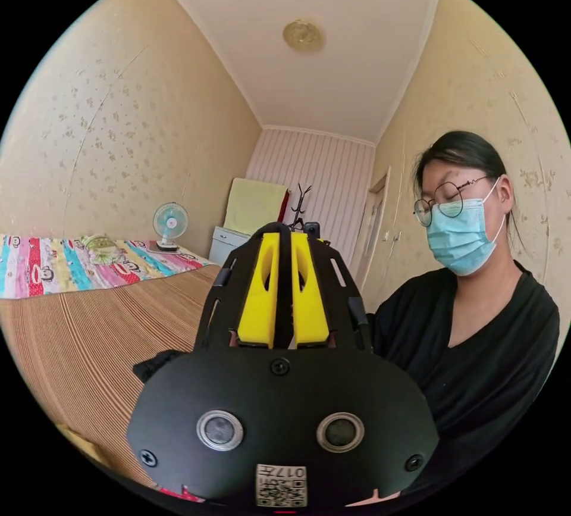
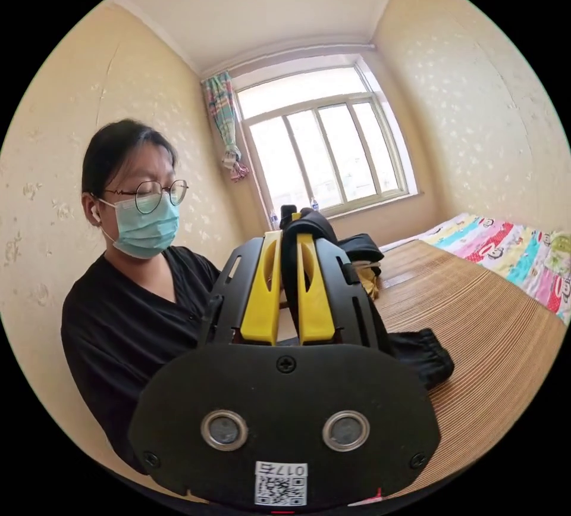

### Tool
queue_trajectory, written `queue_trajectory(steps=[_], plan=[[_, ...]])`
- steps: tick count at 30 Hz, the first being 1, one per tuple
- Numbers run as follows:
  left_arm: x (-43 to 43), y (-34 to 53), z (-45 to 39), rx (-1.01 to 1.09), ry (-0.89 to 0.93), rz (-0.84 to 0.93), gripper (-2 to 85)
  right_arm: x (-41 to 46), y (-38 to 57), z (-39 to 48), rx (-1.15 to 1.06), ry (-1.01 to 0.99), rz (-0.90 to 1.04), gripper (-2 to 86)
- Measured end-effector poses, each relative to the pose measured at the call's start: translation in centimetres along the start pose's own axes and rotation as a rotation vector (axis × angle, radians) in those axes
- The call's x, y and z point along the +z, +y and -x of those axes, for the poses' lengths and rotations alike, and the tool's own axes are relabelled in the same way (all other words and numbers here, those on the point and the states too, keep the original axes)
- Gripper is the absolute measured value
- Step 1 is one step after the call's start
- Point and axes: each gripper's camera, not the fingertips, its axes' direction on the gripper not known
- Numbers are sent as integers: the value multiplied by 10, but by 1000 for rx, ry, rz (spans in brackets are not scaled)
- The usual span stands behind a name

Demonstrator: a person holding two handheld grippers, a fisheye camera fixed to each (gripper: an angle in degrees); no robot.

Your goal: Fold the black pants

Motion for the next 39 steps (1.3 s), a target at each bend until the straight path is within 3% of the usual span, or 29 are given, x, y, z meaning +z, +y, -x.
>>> queue_trajectory(steps=[8, 18, 24, 29, 32, 35, 39], plan=[[11, -86, -73, 141, 18, 18, 42, -13, -73, 90, -223, 26, -34, 18], [29, -159, -101, 281, 44, -37, 39, -25, -125, 118, -322, 31, -161, 18], [63, -184, -7, 227, -149, 16, 37, -17, -151, 37, -185, 211, -196, 19], [96, -147, 161, -180, -229, 145, 40, 10, -137, -121, 99, 406, -14, 14], [109, -94, 229, -400, -191, 141, 42, 17, -92, -205, 279, 411, -39, 12], [127, -53, 247, -362, -375, 290, 42, 34, -41, -246, 359, 435, -22, 12], [128, 3, 243, -304, -394, 359, 43, 48, 24, -253, 354, 384, 2, 13]])
